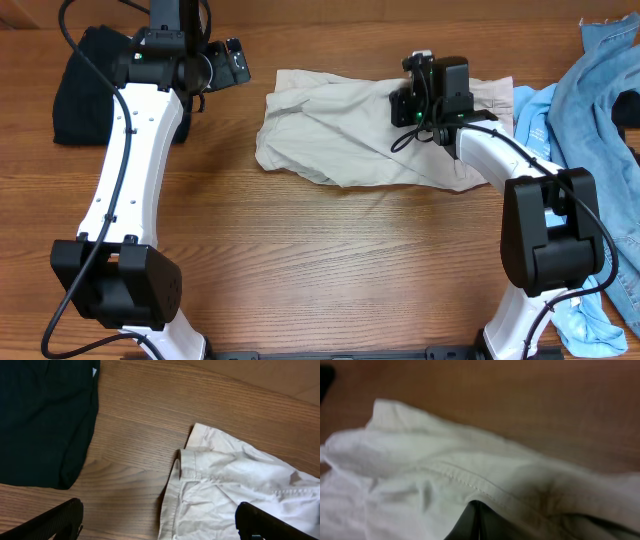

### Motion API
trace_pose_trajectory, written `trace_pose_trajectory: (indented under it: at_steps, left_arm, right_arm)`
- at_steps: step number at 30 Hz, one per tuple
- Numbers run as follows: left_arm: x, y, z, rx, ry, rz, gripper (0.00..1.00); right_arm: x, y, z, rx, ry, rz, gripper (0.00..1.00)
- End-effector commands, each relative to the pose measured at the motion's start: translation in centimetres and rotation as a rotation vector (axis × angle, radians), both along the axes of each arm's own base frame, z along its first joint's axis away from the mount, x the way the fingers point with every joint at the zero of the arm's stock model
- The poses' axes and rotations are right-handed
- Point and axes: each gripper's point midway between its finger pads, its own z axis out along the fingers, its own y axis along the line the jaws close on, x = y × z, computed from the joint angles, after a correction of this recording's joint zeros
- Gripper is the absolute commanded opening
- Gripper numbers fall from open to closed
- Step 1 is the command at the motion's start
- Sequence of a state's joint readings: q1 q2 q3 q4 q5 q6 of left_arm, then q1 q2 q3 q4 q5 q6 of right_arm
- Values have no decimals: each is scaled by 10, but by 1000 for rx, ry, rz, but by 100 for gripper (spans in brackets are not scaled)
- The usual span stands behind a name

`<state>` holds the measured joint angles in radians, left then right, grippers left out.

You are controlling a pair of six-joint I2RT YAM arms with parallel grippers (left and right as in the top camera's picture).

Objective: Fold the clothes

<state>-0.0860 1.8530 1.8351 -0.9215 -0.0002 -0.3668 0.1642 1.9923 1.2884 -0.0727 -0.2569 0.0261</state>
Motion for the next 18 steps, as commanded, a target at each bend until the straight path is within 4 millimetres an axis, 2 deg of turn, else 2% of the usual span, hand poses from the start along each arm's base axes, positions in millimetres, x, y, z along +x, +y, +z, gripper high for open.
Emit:
trace_pose_trajectory:
  at_steps: [1, 3, 7, 8, 10, 11, 14, 17, 18]
  left_arm:
    - [-2, 0, 25, 5, -56, -4, 100]
    - [-3, 0, 24, 5, -49, -6, 100]
    - [-12, -6, 17, 6, -5, -26, 100]
    - [-16, -9, 15, 12, 8, -57, 100]
    - [-25, -25, 10, 20, 40, -181, 100]
    - [-30, -34, 8, 17, 52, -253, 100]
    - [-54, -67, 2, 12, 84, -553, 100]
    - [-66, -75, -15, 74, 135, -695, 100]
    - [-65, -75, -25, 94, 151, -721, 100]
  right_arm:
    - [34, -15, 34, -12, -160, -108, 4]
    - [45, -18, 51, 18, -233, -134, 4]
    - [49, -28, 59, 71, -208, -178, 9]
    - [47, -30, 60, 84, -182, -182, 16]
    - [41, -32, 70, 108, -128, -158, 38]
    - [37, -33, 77, 115, -105, -150, 54]
    - [21, -40, 102, 123, -8, -143, 81]
    - [3, -45, 114, 114, 83, -154, 98]
    - [-3, -46, 112, 108, 114, -155, 100]
